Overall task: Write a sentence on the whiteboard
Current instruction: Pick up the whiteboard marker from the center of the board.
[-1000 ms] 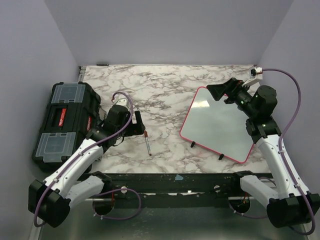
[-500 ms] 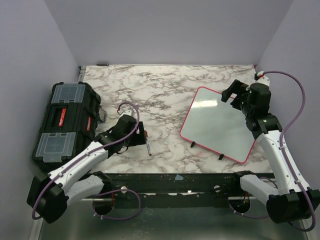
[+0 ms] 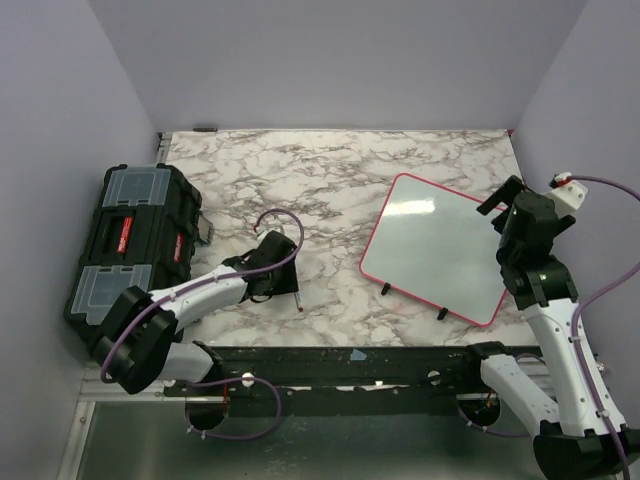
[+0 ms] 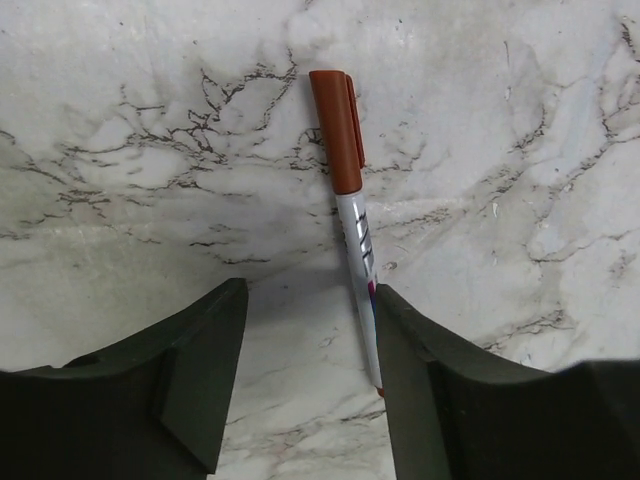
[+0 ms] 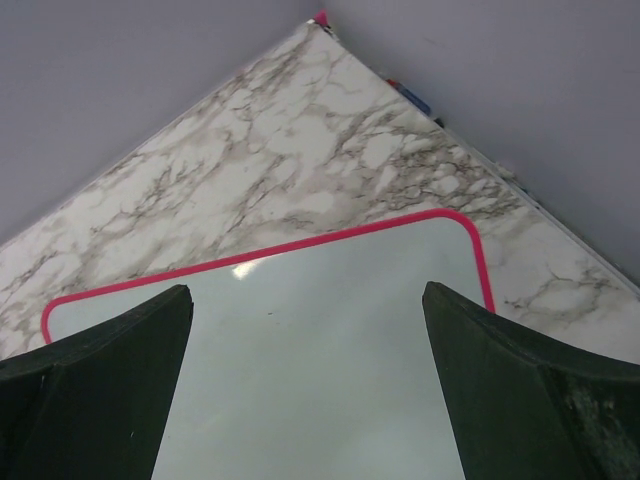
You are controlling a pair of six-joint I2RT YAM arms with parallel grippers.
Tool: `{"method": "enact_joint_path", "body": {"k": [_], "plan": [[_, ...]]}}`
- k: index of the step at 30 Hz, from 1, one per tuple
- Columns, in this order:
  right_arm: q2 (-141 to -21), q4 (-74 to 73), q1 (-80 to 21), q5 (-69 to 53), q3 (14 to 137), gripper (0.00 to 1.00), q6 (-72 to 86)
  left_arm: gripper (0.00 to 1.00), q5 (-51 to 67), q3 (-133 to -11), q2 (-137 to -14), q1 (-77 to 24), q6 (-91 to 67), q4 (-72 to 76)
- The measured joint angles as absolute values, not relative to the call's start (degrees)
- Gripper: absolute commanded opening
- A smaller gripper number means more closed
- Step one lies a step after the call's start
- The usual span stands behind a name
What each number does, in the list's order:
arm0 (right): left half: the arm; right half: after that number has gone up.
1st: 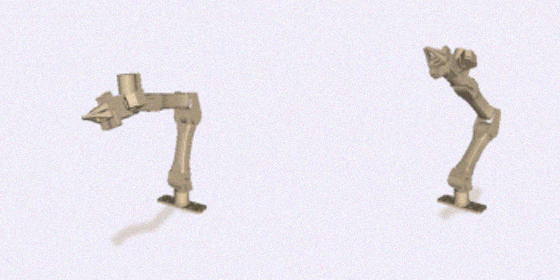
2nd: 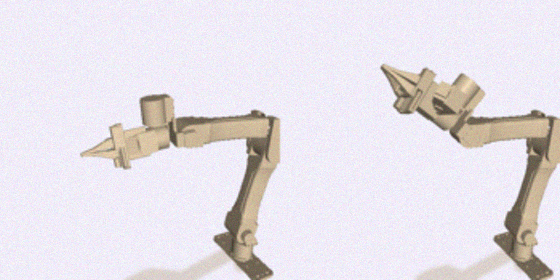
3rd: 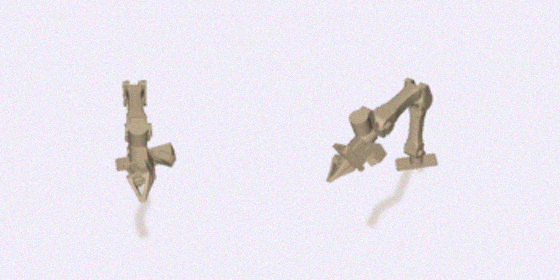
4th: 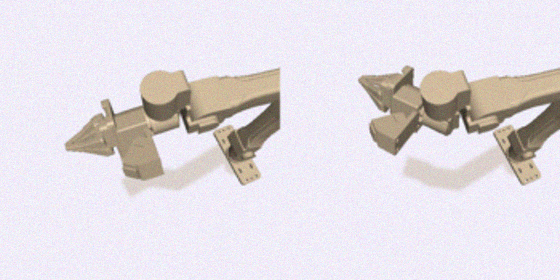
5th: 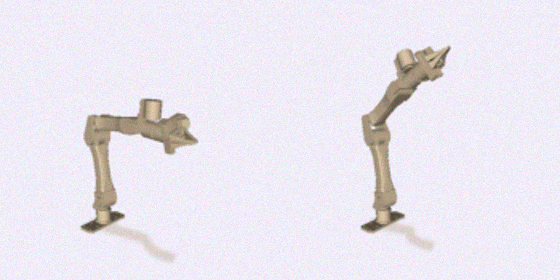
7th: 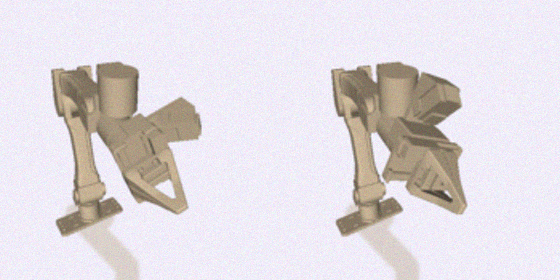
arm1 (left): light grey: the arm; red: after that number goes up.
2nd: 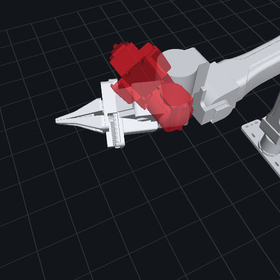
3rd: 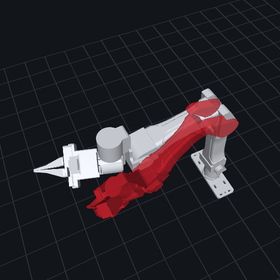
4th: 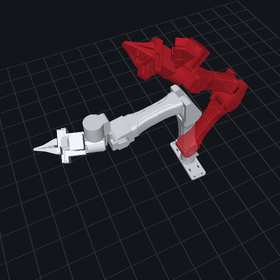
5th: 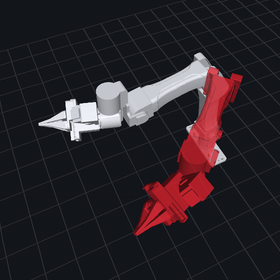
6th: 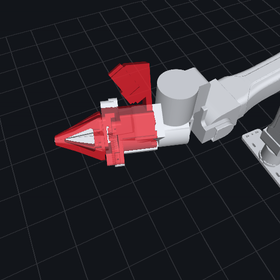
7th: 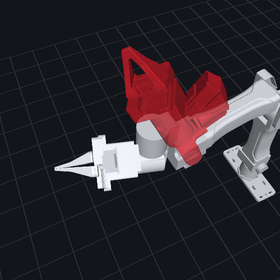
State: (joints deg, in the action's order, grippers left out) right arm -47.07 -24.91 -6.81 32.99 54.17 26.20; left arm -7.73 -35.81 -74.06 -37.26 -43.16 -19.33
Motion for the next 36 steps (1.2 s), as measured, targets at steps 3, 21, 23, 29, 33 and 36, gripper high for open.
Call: {"method": "enact_joint_path", "body": {"k": [3, 21, 23, 29, 33, 36], "plan": [[-45.08, -25.5, -6.81, 37.82, 51.75, 1.0, 27.42, 0.44, -7.77, -36.56, -77.23, -37.28, -43.07, -17.96], [-52.36, -29.32, -6.81, 34.89, 58.35, 1.0, 26.55, 0.0, -5.91, -40.42, -84.88, -37.34, -41.56, -10.52], [-52.53, -31.42, -6.81, 32.29, 59.9, 1.0, 26.68, 0.0, -4.93, -40.32, -84.36, -38.2, -40.97, -10.63], [-55.02, -37.89, -6.81, 24.56, 63.99, 1.0, 27.4, 0.0, -4.01, -40.27, -80.07, -43.27, -40.1, -10.9], [-55.35, -38.19, -6.79, 9.96, 63.96, 0.99, 26.7, 0.0, -3.79, -40.27, -76.31, -43.75, -40.53, -12.36], [-55.27, -35.2, -6.81, -4.14, 61.91, 0.98, 26.5, 0.0, -3.75, -40.45, -71.29, -43.72, -41.58, -13.5]]}}
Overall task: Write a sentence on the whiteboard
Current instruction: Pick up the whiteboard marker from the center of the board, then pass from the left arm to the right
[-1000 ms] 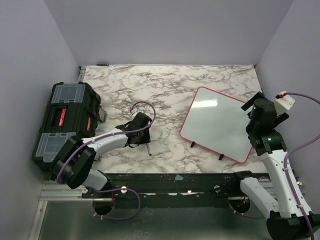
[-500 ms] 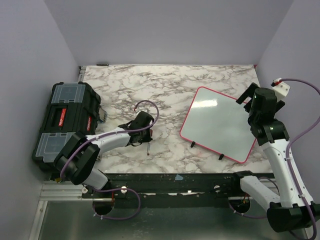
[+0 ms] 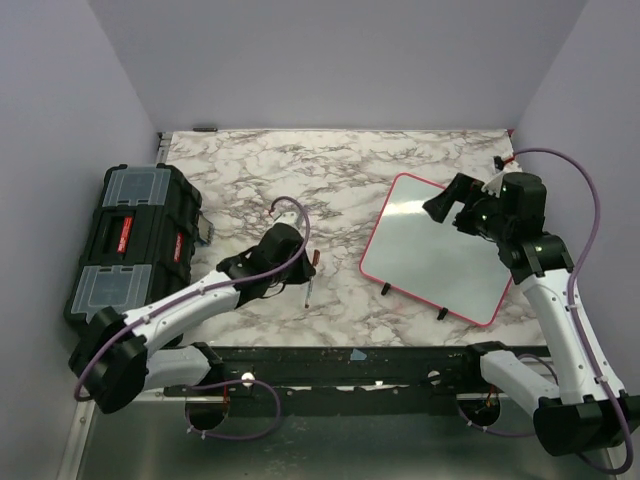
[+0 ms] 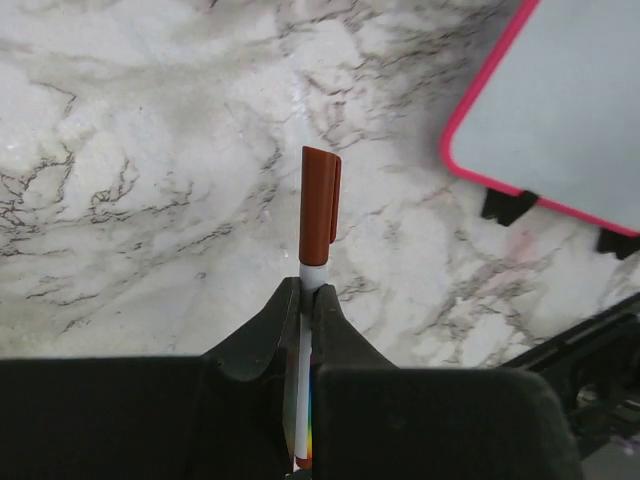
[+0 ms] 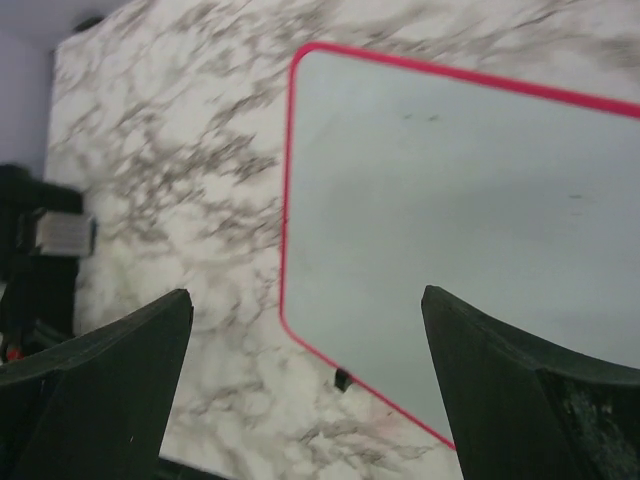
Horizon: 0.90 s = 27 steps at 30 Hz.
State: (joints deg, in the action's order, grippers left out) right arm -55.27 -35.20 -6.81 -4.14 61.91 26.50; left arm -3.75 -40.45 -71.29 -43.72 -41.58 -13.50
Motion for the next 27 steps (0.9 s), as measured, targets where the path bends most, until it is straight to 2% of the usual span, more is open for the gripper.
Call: {"method": "enact_joint_path", "body": {"k": [6, 11, 19, 27], "plan": [[-54.35, -23.81, -7.03, -27.18, 53.41, 0.91, 29.32, 0.0, -4.67, -46.5, -61.06, -43.72, -46.59, -16.69], [-54.22, -13.41, -11.81, -37.06, 50.5, 0.9, 32.6, 0.0, -6.28, -55.94, -59.27, -43.72, -53.21, -17.8], [-57.47, -1.5, -28.16, -38.76, 50.48, 0.86, 33.39, 0.0, -6.63, -61.17, -60.84, -43.72, -62.7, -17.45], [-61.63, 6.2, -32.69, -35.09, 49.95, 0.77, 35.77, 0.0, -8.45, -58.06, -60.8, -43.72, -70.43, -15.75]]}}
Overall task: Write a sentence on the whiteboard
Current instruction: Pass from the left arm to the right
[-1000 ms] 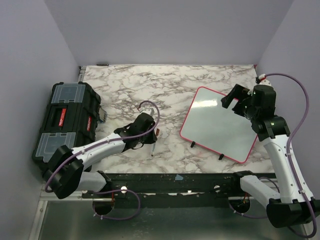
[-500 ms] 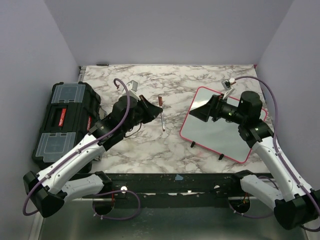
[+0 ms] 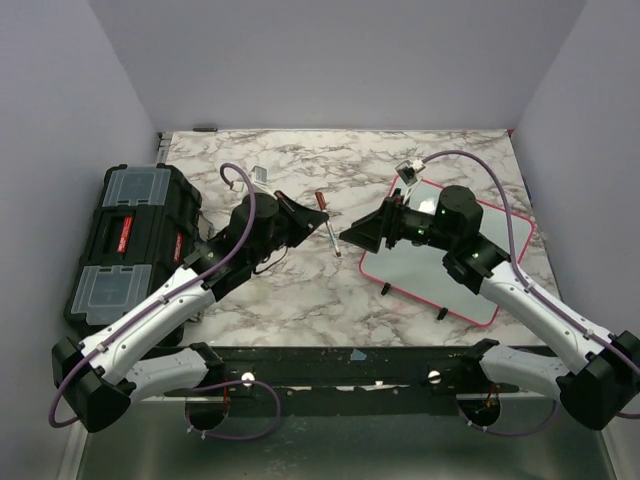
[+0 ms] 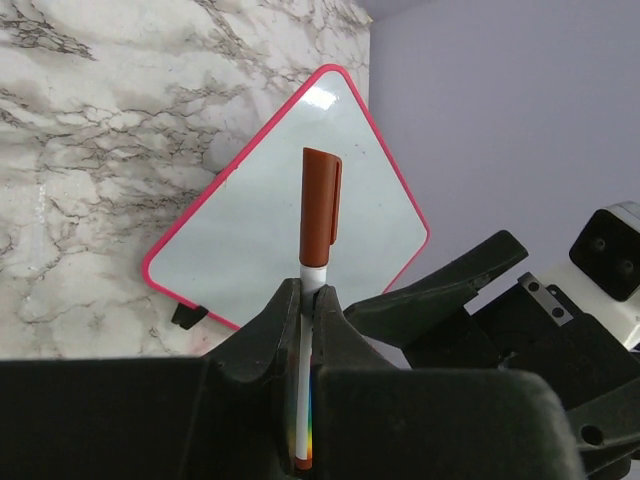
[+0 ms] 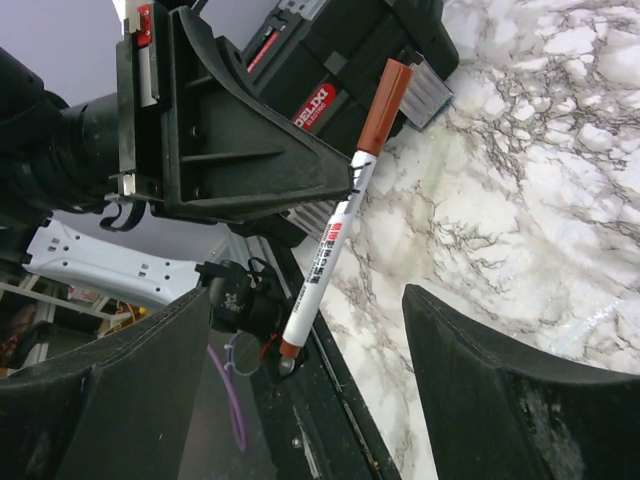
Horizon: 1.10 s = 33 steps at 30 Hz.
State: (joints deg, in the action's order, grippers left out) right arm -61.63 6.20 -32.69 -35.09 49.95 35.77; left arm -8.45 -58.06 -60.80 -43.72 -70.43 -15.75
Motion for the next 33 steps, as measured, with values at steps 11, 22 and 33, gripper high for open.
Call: {"method": "enact_joint_path", "body": {"k": [11, 22, 33], "plan": [[-68.71, 7.44, -39.7, -28.32, 51.44, 0.49, 36.45, 0.0, -11.25, -55.55, -59.88, -44.4, -75.16, -12.43], [-68.86, 5.52, -40.88, -24.69, 52.86, 0.01, 35.83, 0.63, -12.62, -53.67, -56.75, -45.12, -71.92, -10.83], [-68.2, -4.08, -40.88, -28.32, 60.18, 0.01, 26.89, 0.94, -3.81, -51.92, -45.54, -38.35, -51.94, -13.98]]}}
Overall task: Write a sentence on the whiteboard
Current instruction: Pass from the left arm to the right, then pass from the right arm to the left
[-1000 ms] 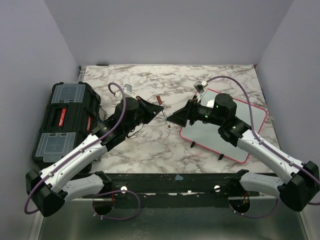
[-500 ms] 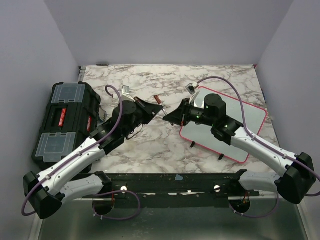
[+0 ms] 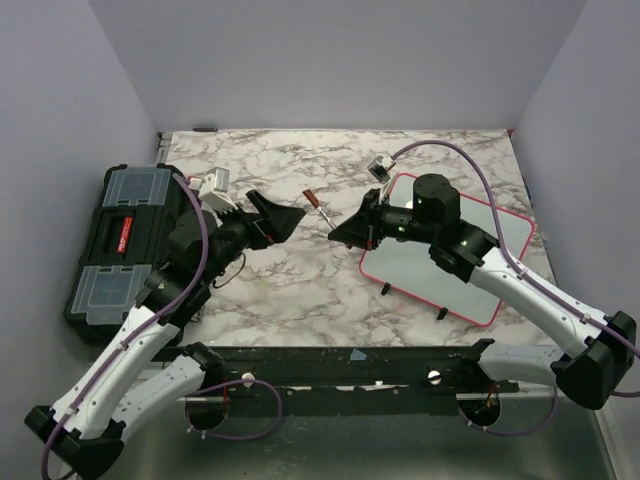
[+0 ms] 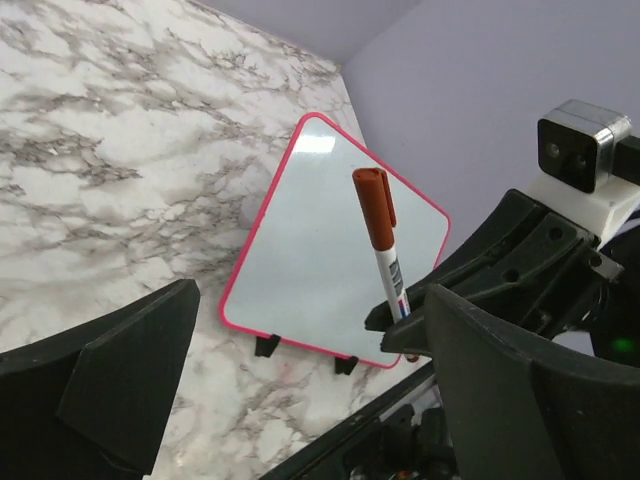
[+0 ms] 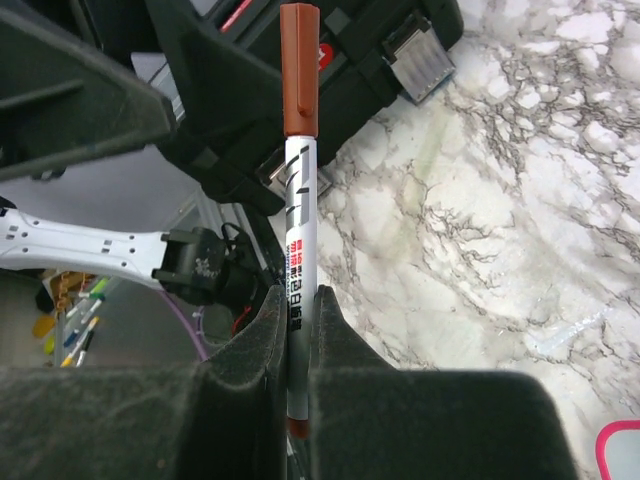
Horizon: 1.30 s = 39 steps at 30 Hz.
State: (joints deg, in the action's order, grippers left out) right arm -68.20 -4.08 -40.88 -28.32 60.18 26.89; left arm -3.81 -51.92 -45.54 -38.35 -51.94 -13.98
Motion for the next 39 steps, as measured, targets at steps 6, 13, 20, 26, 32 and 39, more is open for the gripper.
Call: {"method": "enact_joint_path", "body": {"k": [6, 13, 20, 26, 32, 39], "plan": [[-68.25, -7.51, -40.88, -34.98, 61.91, 0.01, 24.21, 0.91, 14.63, -52.21, -41.82, -24.4, -40.75, -15.84], [-68.25, -10.76, -40.88, -42.94, 64.23, 0.0, 21.71, 0.85, 32.86, -57.21, -44.97, -22.48, -32.23, -18.55], [-68.25, -13.47, -40.88, -46.0, 65.56, 0.01, 19.4, 0.66, 43.68, -59.24, -47.33, -21.04, -30.87, -18.57], [-68.25, -14.52, -40.88, -48.23, 65.58, 0.01, 18.28, 0.59, 47.81, -60.93, -47.94, -20.95, -30.85, -18.06], [-68.25, -15.88, -40.88, -49.47, 65.58, 0.01, 16.95, 0.49, 49.87, -61.41, -49.56, -20.95, -31.22, -18.09], [-68.25, -16.53, -40.88, -50.52, 65.58, 0.01, 15.86, 0.32, 51.0, -61.49, -51.0, -20.82, -31.62, -18.13]]}}
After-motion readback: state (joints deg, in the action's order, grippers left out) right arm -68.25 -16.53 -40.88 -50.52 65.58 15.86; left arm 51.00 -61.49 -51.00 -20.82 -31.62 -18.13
